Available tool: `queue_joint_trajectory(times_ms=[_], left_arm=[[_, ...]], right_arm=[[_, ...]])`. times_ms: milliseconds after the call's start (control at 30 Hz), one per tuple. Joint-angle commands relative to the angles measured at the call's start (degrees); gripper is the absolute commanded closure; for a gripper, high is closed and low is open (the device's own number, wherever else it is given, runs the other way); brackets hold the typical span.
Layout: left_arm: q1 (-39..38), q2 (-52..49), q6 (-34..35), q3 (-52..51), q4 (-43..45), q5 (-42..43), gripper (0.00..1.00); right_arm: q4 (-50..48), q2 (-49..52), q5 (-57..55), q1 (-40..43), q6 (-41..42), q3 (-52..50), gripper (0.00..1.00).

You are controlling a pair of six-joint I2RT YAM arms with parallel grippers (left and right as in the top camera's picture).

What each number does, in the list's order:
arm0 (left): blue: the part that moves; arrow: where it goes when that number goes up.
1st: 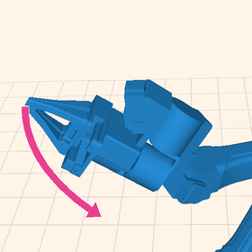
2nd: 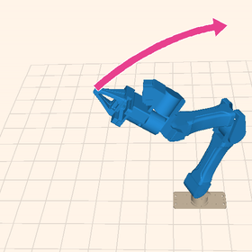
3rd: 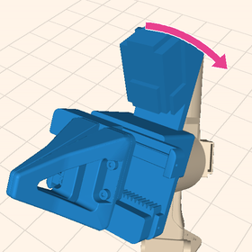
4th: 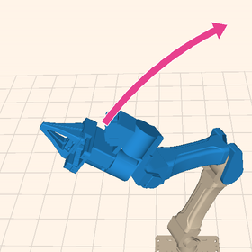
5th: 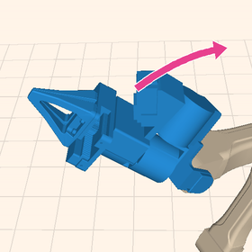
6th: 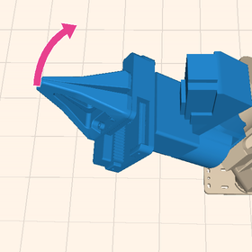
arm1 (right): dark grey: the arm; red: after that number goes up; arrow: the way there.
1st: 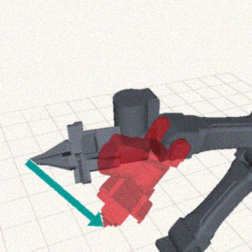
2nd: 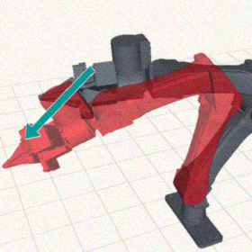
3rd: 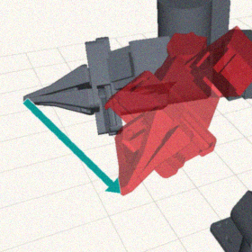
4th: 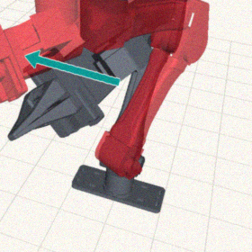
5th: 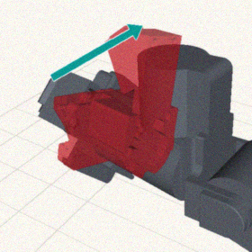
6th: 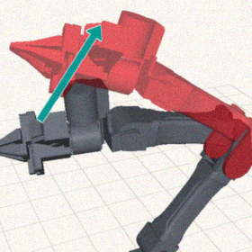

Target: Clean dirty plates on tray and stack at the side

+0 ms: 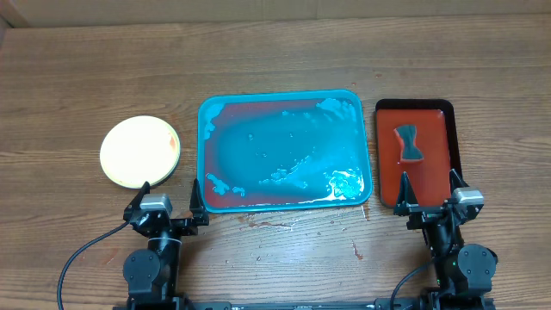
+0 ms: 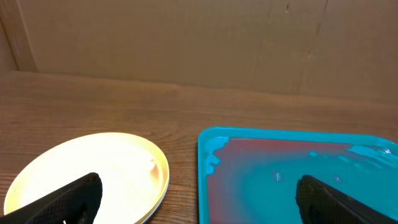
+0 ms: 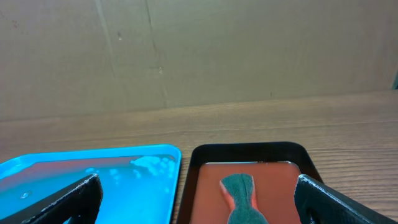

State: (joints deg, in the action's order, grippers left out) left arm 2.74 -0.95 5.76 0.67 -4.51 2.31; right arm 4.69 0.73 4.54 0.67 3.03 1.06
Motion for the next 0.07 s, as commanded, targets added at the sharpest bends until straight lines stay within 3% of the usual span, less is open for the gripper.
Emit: queue_joint_trajectory(times_ms=[0,33], left_arm=[[0.35,0.7,-0.87,-0.39,0.11,-0.37,0.0],[0.35,0.7,-0.87,-0.39,0.11,-0.37,0.0]], right_arm=[[-0.28,-0.55,0.2,-0.33,0.44,-0.61,0.0],[-0.28,-0.55,0.17,-0.33,0.44,-0.61,0.0]])
